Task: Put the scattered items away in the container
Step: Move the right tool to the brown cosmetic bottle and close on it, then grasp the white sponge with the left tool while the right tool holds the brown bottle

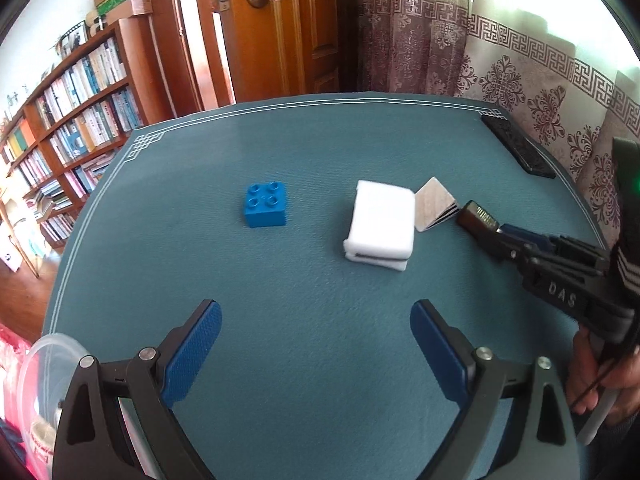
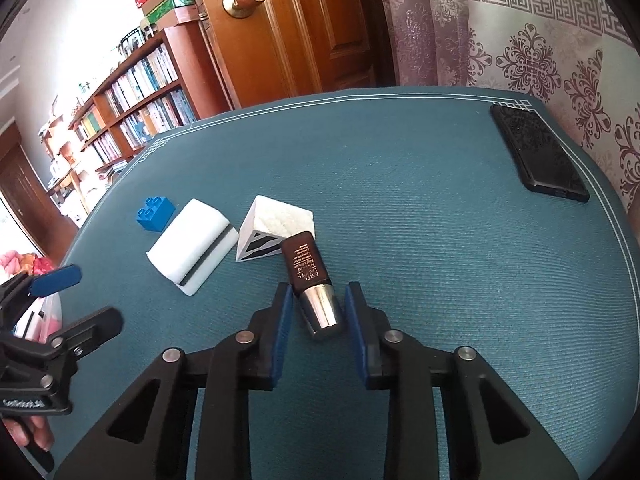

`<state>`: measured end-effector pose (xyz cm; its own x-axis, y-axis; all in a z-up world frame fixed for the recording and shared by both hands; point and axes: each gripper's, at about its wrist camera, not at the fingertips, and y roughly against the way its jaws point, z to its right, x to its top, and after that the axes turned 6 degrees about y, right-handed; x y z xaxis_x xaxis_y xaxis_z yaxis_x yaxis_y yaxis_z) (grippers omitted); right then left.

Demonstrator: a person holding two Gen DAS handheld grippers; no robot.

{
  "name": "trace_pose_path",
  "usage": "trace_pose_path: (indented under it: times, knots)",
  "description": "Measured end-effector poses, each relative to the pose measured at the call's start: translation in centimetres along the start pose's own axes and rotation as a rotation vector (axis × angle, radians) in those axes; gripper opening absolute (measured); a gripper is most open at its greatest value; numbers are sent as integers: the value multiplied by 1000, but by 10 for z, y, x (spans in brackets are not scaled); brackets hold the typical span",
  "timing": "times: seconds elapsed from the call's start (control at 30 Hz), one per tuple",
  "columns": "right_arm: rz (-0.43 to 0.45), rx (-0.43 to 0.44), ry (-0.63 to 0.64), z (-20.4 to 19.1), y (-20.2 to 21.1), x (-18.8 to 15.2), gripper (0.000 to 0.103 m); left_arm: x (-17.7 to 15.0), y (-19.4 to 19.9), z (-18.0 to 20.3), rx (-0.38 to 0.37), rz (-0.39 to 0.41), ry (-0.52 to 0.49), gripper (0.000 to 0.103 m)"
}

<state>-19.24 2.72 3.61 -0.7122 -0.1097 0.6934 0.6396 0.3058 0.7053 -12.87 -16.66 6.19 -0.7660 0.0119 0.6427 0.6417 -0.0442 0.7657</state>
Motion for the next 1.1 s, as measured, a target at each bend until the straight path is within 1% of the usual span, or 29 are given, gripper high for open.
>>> trace_pose_path:
  times: [0.23, 0.43, 0.57, 0.7, 0.87, 0.9, 0.97, 1.0, 1.03, 1.1]
  knots:
    - [5, 24, -29, 3, 0, 0, 30, 21, -25, 19, -26, 0, -30, 97]
    - [13, 20, -34, 1, -2, 3, 30, 32, -42, 22, -42, -7, -22, 97]
    - [16, 15, -27, -1, -5, 5, 30, 36, -50, 25, -48, -12, -33, 97]
    - [17, 6, -14, -4, -7, 6, 30, 36, -55, 29, -41, -11, -53, 97]
    - [19, -1, -3, -5, -7, 5, 30, 34, -65, 35, -4, -12, -80, 95]
    - [20, -1, -4, -5, -7, 5, 30, 34, -66, 34, -10, -12, -74, 92]
    - [21, -2, -8, -6, -8, 5, 30, 35, -67, 32, -45, -14, -51, 83]
    - [22, -3, -11, -6, -8, 5, 30, 35, -67, 32, -62, -13, -42, 75]
    - [23, -3, -12, -7, -8, 5, 30, 36, -65, 33, -64, -5, -44, 62]
    - [24, -2, -15, -6, -8, 5, 30, 37, -63, 34, -77, -3, -52, 48]
